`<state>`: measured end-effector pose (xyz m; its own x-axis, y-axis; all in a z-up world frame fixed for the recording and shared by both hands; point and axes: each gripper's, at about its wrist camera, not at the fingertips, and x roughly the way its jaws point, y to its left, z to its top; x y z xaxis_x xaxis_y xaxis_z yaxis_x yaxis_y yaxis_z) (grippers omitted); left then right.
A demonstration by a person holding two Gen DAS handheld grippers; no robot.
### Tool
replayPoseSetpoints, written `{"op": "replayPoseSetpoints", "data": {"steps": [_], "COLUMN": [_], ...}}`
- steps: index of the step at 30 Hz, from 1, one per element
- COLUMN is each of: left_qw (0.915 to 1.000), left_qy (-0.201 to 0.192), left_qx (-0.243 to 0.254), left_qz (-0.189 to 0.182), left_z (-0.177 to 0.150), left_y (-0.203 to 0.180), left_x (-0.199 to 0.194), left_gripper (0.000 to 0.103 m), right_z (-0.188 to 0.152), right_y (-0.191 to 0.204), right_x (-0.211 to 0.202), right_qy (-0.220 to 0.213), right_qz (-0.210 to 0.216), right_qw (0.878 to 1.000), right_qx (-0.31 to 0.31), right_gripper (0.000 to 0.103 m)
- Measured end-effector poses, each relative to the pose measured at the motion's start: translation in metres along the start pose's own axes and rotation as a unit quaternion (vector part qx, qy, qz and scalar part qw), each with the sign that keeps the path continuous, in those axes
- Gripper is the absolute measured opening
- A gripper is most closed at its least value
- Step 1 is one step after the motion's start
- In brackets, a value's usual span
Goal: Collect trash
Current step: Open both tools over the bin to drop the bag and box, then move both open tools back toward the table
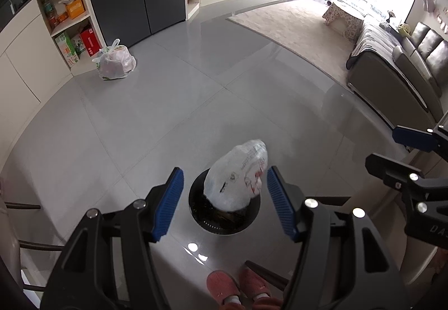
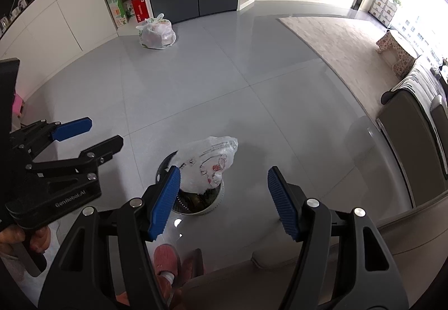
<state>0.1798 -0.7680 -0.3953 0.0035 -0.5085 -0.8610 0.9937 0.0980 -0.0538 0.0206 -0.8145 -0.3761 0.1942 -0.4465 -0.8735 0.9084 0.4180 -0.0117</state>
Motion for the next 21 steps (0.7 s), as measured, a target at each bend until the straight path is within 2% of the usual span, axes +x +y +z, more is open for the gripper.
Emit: {"op": "replayPoseSetpoints", "data": {"steps": [14,21], "left_qw": [0.9997,0.999], "left_qy": [-0.013,-0.022], "left_qx": [-0.018,-0.031], "left_qz": [0.013,0.024], "left_z": [-0.003,-0.008], "left_y": [0.004,0.008], "left_x": [-0.03,-0.067], "left_gripper": [0.062,0.063], "right_z": [0.008,0.015], "right_y": [0.011,0.023], "right_x": [-0.019,-0.046], "right_qy": [-0.017,-0.029], "right_qz": [0.013,0.027], "right_qw": [0.999,0.998], "right_qx": [-0.024,-0.047], "right_gripper": [0.063,0.063]}}
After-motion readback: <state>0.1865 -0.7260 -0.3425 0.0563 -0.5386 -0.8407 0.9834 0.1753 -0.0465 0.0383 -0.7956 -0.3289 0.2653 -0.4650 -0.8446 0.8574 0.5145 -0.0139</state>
